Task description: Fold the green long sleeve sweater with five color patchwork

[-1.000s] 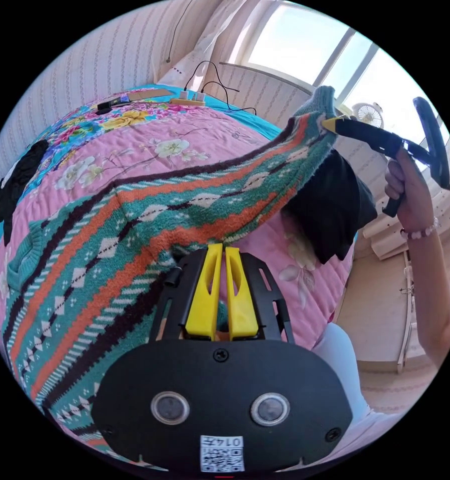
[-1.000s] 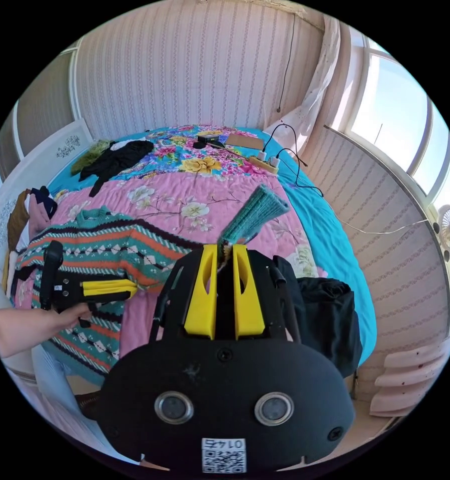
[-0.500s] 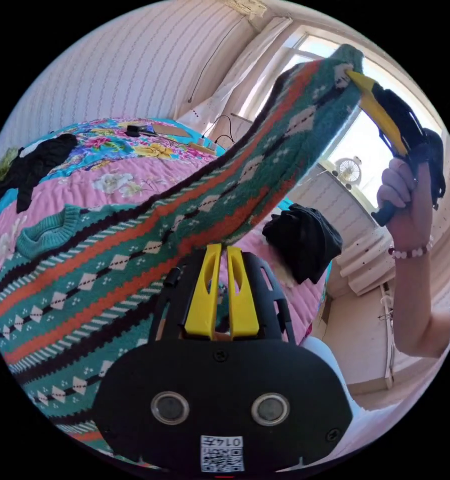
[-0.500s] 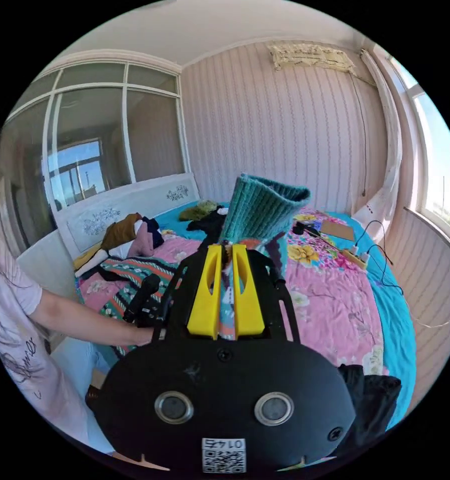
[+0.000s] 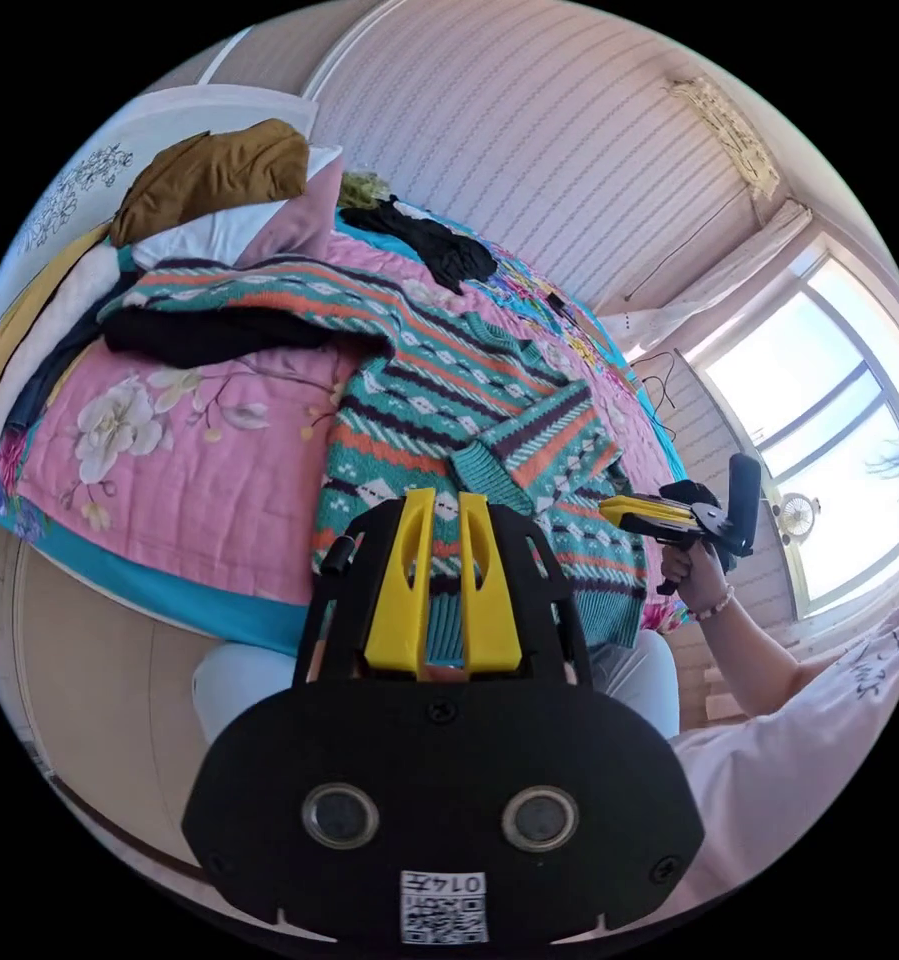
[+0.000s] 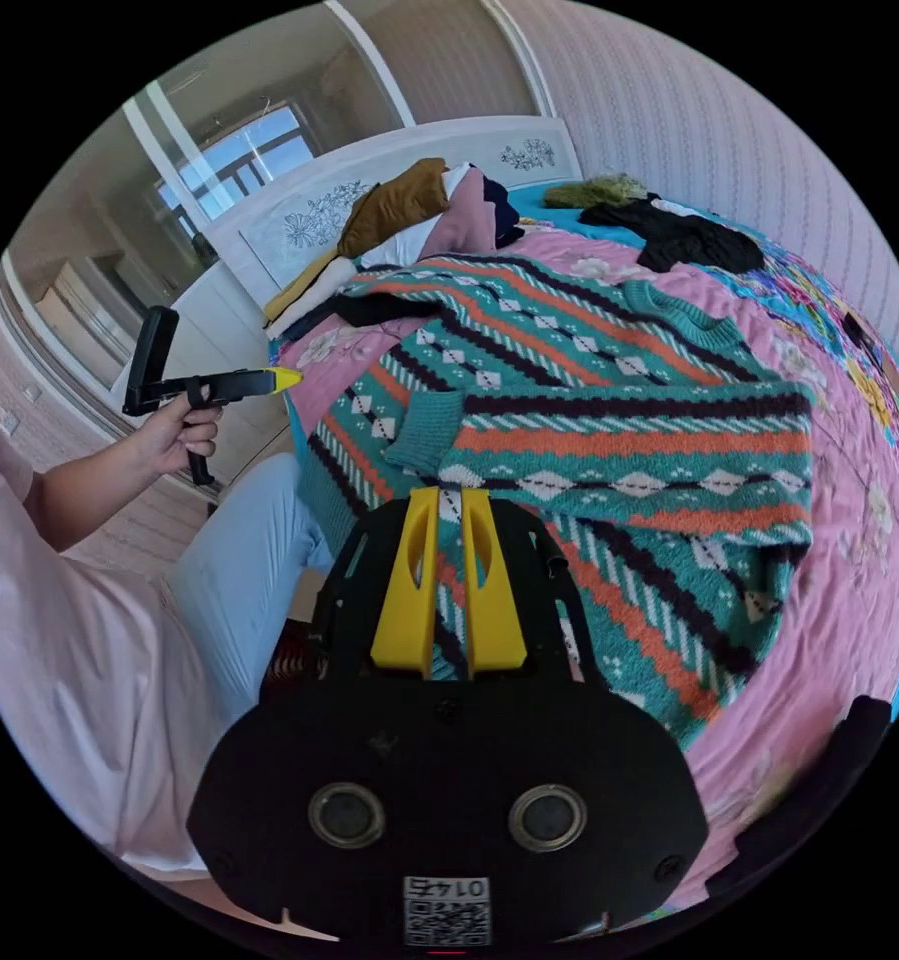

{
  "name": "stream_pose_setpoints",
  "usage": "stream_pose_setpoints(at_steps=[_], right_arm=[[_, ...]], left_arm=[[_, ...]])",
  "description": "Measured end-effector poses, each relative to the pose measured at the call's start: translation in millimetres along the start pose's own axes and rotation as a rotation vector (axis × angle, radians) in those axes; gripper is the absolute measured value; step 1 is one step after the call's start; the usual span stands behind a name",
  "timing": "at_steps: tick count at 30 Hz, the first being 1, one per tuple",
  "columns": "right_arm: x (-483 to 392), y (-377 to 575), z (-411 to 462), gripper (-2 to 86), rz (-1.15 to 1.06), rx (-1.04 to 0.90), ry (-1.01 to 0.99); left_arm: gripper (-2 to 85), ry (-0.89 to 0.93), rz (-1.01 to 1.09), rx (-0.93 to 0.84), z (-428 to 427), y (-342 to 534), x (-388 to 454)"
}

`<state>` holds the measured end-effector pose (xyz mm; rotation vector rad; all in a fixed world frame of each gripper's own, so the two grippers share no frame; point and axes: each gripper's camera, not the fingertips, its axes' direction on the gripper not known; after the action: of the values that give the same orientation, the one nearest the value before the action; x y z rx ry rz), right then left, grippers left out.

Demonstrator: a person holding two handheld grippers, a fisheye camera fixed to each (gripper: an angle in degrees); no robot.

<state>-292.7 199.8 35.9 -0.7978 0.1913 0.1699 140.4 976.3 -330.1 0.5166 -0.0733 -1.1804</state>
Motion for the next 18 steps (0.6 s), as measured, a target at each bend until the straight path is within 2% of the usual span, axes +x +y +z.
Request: stream_pose_setpoints(at_steps=[4,6,7,9,11,13,15,18], right_arm=[[-7.6,-23.1,7.1,3.1,0.084,-0.041,-0.025],[-18.5,-36.4,12.6,3.0,0.07,-0.063,-0.02],[-28.3,-45.2,15.0,3.2,0.044,-0.066,-0.017],[-43.8,-57.5,18.0,3.8,-0.01,-0.053,-0.03],[-59.4,-74.5,27.1,5.5,-0.054,-0.06,-0.05],[-67.3,-89.5,37.7,6.3,-0.056,-0.099,-0.083],[-74.7,-106.4,47.8,7.0,-0.052,-0.133,-0.127],[-91.6,-138.2,61.4,7.4,-0.077,-0.163,-0.154]], left_arm=[[4.9,0.065,0.071,-0.027,3.1,-16.3,14.0],[2.6,0.078,0.3,-0.028,-11.9,-26.0,47.0],[3.0,0.032,0.359,-0.025,-17.3,-26.7,55.8],[4.1,-0.224,0.547,-0.04,-33.5,-24.7,80.2],[4.3,-0.362,0.599,-0.064,-43.0,-22.3,78.4],[4.9,-0.36,0.593,-0.103,-56.5,-23.3,59.3],[6.4,-0.36,0.494,-0.151,-80.6,-32.1,19.9],[6.7,-0.515,0.363,-0.067,-125.6,-40.4,-32.6]])
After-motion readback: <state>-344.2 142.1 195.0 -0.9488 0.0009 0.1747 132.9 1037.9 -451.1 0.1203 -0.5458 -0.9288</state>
